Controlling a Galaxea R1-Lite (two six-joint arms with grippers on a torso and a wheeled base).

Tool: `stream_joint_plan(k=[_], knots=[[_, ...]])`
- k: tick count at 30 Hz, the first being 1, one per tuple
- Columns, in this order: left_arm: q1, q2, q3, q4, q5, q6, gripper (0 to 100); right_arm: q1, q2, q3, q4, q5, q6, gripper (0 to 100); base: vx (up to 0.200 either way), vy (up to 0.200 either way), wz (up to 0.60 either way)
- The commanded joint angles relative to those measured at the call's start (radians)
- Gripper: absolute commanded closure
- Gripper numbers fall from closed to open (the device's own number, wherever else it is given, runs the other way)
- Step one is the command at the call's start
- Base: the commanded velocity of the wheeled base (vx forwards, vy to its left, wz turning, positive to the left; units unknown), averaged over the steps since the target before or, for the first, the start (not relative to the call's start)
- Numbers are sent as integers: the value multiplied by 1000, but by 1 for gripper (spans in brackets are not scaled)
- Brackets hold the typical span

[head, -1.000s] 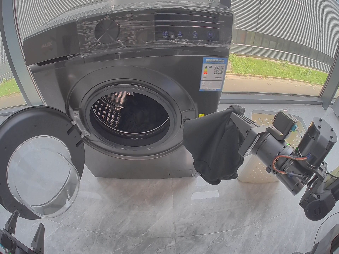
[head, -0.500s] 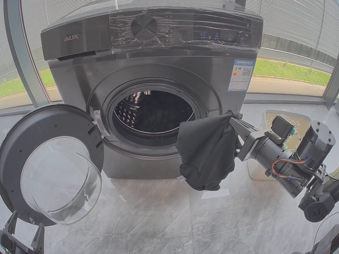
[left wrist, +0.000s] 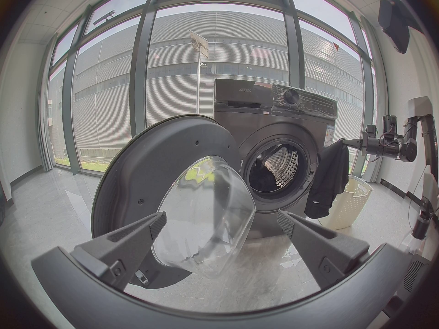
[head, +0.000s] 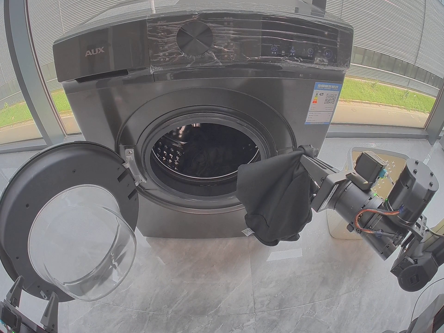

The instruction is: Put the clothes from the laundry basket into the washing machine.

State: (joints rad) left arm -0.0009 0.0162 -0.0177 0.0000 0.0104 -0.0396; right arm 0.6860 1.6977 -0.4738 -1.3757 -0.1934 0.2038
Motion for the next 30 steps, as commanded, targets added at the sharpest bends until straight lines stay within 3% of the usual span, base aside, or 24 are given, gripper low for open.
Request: stream_joint_plan(k=[1, 6, 12, 18, 24, 27, 30], knots=[[-1, -16, 15, 0, 0, 0, 0, 1, 2, 0, 0, 0, 0, 100, 0, 0, 0], [1, -16, 15, 0, 0, 0, 0, 1, 2, 1, 0, 0, 0, 100, 0, 0, 0], [-1, -16, 15, 0, 0, 0, 0, 1, 4, 1, 1, 0, 0, 100, -200, 0, 0], [-1, -16, 15, 0, 0, -2, 0, 1, 7, 1, 0, 0, 0, 100, 0, 0, 0], [-1, -16, 15, 0, 0, 0, 0, 21, 11, 24, 3, 2, 0, 100, 0, 200, 0], [-1, -16, 16, 2, 0, 12, 0, 29, 16, 18, 1, 5, 5, 100, 0, 0, 0], [-1, -16, 16, 0, -3, 13, 0, 37, 46, 11, -3, 31, 6, 100, 0, 0, 0]])
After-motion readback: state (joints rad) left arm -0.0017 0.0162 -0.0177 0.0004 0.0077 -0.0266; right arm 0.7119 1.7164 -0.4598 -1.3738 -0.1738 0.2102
